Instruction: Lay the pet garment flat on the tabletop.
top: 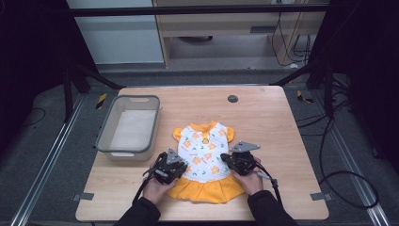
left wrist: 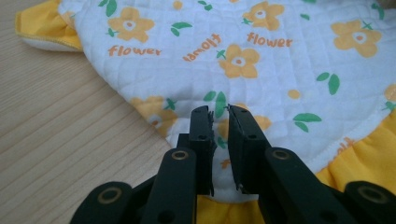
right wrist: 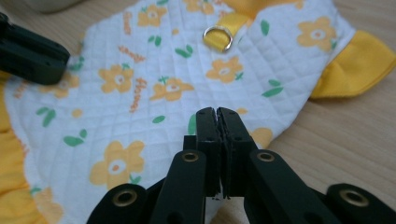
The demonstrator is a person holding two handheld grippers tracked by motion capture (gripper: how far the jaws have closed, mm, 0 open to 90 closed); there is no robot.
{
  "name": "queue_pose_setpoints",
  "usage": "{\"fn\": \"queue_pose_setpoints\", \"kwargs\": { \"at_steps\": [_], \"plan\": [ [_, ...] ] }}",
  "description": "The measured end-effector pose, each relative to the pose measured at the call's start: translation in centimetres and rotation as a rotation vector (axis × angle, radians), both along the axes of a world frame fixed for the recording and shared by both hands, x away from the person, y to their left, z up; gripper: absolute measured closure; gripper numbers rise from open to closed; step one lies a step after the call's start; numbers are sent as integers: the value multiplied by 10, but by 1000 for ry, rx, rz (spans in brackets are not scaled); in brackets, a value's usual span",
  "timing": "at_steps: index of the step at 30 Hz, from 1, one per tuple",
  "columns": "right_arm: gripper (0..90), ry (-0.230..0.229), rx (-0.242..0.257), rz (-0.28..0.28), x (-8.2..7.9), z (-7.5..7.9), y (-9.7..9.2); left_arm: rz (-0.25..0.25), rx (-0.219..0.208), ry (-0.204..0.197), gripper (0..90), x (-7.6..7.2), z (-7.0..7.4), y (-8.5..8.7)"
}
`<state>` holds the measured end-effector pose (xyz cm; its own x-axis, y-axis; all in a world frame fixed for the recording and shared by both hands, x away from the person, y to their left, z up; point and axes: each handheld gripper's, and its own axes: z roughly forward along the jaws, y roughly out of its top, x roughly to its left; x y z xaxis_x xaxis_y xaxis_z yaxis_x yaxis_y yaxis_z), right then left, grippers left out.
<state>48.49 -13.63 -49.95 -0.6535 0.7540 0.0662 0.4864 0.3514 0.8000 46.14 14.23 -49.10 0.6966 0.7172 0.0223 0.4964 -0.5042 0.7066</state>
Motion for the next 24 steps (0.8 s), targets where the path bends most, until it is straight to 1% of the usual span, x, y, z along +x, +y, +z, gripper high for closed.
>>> {"fn": "queue_pose_setpoints", "kwargs": {
  "at_steps": [1,3,4,6,8,13,15,16,18,19,22,24],
  "plan": [
    [882,15,-15,-1,0,-3,1,3,0,-2,795,-1,0,0],
    [886,25,-42,-3,-1,-6,2,7,-6,5,793,-2,-1,0],
    [890,30,-47,-6,-2,-7,2,11,-14,4,793,-3,-2,0],
    [896,37,-45,-17,-2,-7,2,11,-17,2,793,-5,-2,0],
    [897,31,-50,-18,-2,-7,1,13,-13,-5,794,-6,-3,-1],
    [898,25,-55,-16,-2,-7,0,12,-27,-14,793,-5,-5,-1],
    [894,28,-52,-21,-2,-7,0,11,-32,-15,786,-5,-5,-1],
    [889,27,-51,-19,-2,-7,0,9,-28,-18,778,-5,-5,-1],
    [881,38,-43,-26,-2,-5,-1,8,-29,-21,733,-6,-4,-1],
    [877,32,-39,-26,-2,-3,-3,9,-27,-21,714,-6,-2,0],
    [858,17,-6,-30,-5,4,-8,20,-54,-23,658,-8,4,5],
    [830,3,-2,-37,-7,9,-11,16,-71,-34,624,-10,9,9]
  ]
}}
